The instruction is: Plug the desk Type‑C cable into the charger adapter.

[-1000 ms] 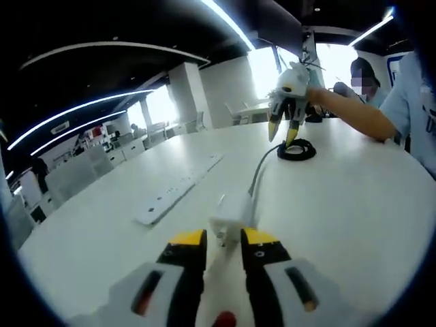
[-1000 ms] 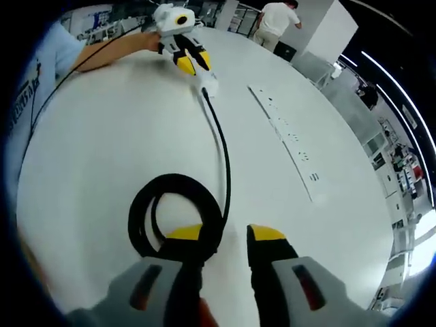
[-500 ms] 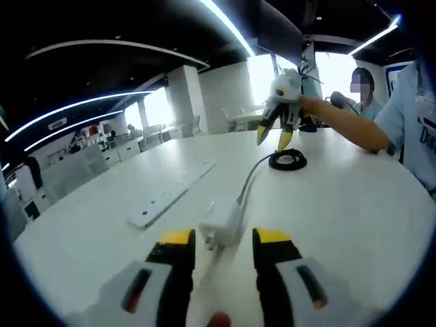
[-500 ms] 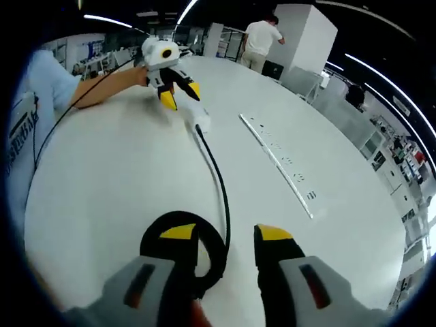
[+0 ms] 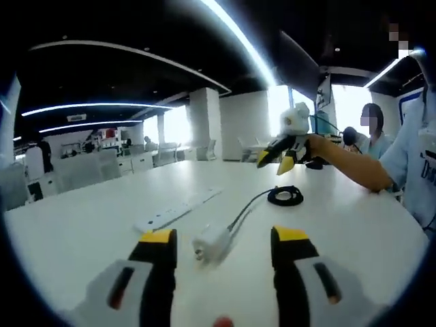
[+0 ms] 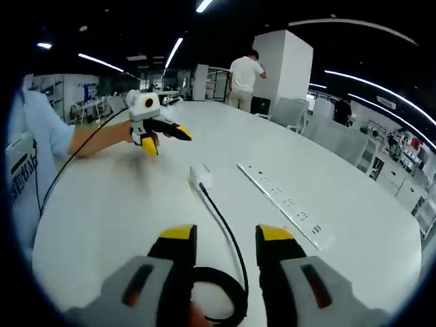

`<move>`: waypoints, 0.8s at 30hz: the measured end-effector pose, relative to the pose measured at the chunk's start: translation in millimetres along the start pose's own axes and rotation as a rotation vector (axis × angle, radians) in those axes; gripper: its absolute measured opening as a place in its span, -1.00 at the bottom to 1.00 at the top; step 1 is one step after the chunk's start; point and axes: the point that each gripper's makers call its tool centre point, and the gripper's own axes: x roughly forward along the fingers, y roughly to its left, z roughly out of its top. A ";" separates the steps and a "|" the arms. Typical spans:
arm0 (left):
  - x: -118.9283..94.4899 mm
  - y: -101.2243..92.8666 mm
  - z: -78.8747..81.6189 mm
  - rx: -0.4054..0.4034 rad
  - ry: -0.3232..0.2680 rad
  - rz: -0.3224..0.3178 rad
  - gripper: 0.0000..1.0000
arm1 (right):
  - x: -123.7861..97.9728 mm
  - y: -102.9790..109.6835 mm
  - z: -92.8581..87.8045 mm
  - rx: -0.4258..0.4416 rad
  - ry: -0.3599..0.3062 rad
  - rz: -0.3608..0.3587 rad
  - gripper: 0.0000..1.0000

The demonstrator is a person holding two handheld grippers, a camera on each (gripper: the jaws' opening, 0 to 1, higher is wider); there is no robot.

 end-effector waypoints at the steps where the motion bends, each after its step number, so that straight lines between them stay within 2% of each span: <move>1: -2.9 -3.0 3.8 -0.010 -0.011 -0.001 0.18 | -0.7 0.0 4.0 0.002 -0.027 -0.015 -0.17; 2: -5.9 -6.0 7.4 -0.017 -0.018 -0.001 0.21 | -2.4 3.6 7.4 -0.004 -0.060 -0.024 -0.12; 8: -26.9 -19.2 32.7 -0.008 -0.079 0.031 0.34 | -14.0 13.3 8.5 0.035 -0.121 -0.081 -0.01; 10: -32.6 -21.5 39.1 -0.017 -0.107 0.047 0.39 | -22.1 18.3 14.4 0.061 -0.165 -0.115 0.01; 15: -43.9 -29.5 46.3 -0.014 -0.124 0.075 0.51 | -43.6 34.4 34.6 0.051 -0.271 -0.155 0.10; 19: -53.5 -38.4 51.6 -0.002 -0.141 0.097 0.55 | -57.4 46.3 39.0 0.053 -0.292 -0.171 0.23; 24: -67.7 -47.5 54.0 0.012 -0.161 0.117 0.62 | -69.1 57.6 31.6 0.050 -0.278 -0.204 0.36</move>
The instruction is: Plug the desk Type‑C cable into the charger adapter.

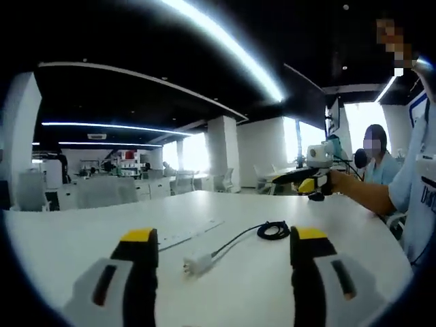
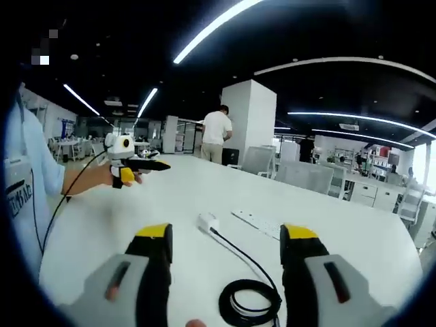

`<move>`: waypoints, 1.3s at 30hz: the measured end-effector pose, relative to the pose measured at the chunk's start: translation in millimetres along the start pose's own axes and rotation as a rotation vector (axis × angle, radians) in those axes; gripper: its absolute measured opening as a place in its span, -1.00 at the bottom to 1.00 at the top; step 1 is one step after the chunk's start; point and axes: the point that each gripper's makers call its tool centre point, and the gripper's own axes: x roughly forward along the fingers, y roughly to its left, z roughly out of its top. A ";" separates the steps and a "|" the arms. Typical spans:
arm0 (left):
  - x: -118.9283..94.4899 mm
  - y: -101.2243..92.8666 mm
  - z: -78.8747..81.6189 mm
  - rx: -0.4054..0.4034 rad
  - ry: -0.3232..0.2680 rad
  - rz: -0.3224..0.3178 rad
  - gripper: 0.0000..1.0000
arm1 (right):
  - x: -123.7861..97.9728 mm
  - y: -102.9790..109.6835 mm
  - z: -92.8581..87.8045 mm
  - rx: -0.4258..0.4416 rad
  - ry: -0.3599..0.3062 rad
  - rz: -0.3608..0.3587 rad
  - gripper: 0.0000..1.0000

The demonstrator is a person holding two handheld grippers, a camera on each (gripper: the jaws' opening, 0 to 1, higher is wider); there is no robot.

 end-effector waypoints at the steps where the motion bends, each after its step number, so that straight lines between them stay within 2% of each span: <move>1: -3.4 -1.5 0.8 -0.002 -0.006 0.003 0.65 | -3.2 1.2 -1.5 -0.005 0.003 -0.010 0.38; 6: -21.5 -9.9 4.9 0.016 -0.030 0.030 0.74 | -23.4 17.2 -8.5 -0.025 0.005 -0.051 0.47; 9: -30.0 -18.5 10.5 0.013 -0.064 0.026 0.81 | -32.2 24.8 -3.6 -0.010 -0.035 -0.074 0.53; 13: -39.3 -24.7 14.0 0.024 -0.100 0.029 0.65 | -41.5 35.3 -3.2 -0.005 -0.065 -0.073 0.67; 18: -48.0 -33.8 0.3 0.058 -0.078 0.012 0.93 | -52.0 44.6 -17.3 0.054 -0.084 -0.069 0.78; 20: -51.7 -40.5 -6.8 0.088 -0.069 -0.002 0.93 | -56.9 45.7 -21.2 0.074 -0.107 -0.076 0.80; 22: -53.3 -43.8 -13.0 0.097 -0.055 -0.010 0.93 | -63.8 42.4 -20.7 0.105 -0.164 -0.099 0.80; 27: -56.6 -45.5 -19.8 0.036 -0.048 -0.015 0.93 | -75.5 39.4 -16.9 0.189 -0.261 -0.125 0.92; 33: -65.4 -42.3 -22.7 0.058 -0.043 0.005 0.93 | -80.7 37.3 -26.6 0.153 -0.213 -0.163 0.96; 36: -69.0 -42.5 -20.8 0.071 -0.047 0.005 0.93 | -79.6 41.4 -28.8 0.147 -0.189 -0.142 0.96; 39: -69.8 -43.4 -19.6 0.077 -0.048 0.001 0.93 | -80.6 41.3 -27.3 0.144 -0.194 -0.141 0.96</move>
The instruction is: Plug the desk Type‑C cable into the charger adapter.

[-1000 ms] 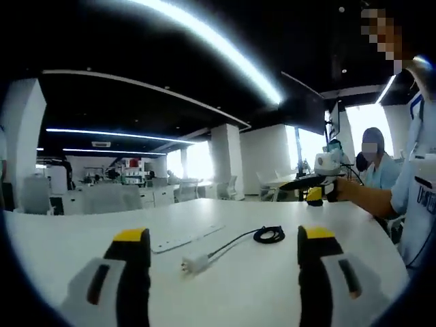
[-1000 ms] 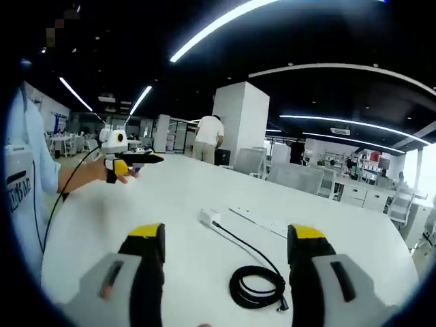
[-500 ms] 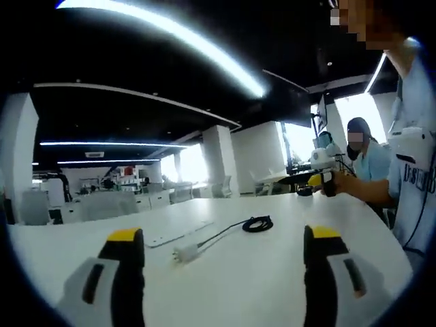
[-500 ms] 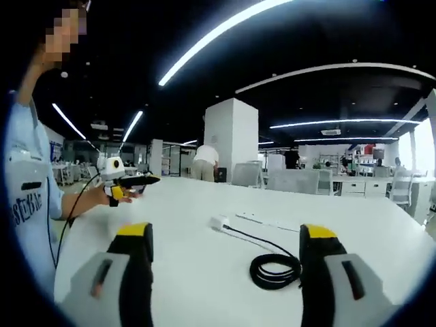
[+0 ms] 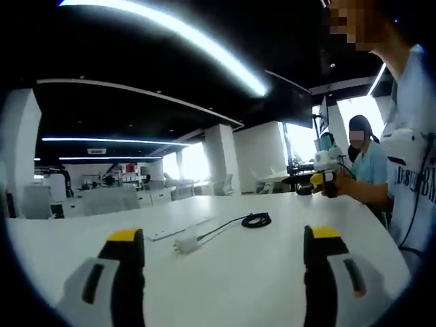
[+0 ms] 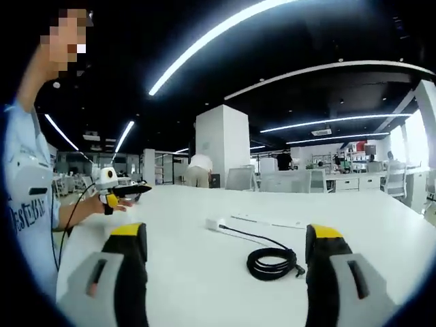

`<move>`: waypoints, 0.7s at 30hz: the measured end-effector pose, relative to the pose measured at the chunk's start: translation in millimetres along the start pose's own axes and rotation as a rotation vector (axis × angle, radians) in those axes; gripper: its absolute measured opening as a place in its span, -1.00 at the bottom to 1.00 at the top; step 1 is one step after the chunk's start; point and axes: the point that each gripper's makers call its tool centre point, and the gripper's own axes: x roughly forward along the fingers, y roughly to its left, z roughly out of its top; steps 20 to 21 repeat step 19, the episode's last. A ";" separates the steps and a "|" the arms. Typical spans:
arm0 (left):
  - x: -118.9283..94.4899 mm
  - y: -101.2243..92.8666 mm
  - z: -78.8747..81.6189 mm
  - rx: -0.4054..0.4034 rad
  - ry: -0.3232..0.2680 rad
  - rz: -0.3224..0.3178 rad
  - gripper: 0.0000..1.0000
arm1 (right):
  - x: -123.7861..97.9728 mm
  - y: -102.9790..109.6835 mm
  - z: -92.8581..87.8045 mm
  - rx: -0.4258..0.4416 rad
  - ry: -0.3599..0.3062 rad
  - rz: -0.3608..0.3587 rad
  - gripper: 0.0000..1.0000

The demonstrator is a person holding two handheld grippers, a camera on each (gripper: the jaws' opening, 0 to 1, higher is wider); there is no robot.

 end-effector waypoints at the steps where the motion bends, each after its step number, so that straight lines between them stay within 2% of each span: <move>1: -0.7 -0.3 -0.2 0.004 0.002 -0.001 0.93 | -0.5 -0.5 0.8 -0.001 -0.002 0.000 0.96; 9: -5.5 -0.4 -5.3 -0.010 0.007 0.003 0.93 | -2.7 -2.8 -6.2 -0.003 0.025 -0.002 0.95; 21: -7.6 0.1 -6.8 -0.013 0.008 -0.003 0.93 | -4.6 -6.8 -7.4 0.000 0.024 -0.013 0.94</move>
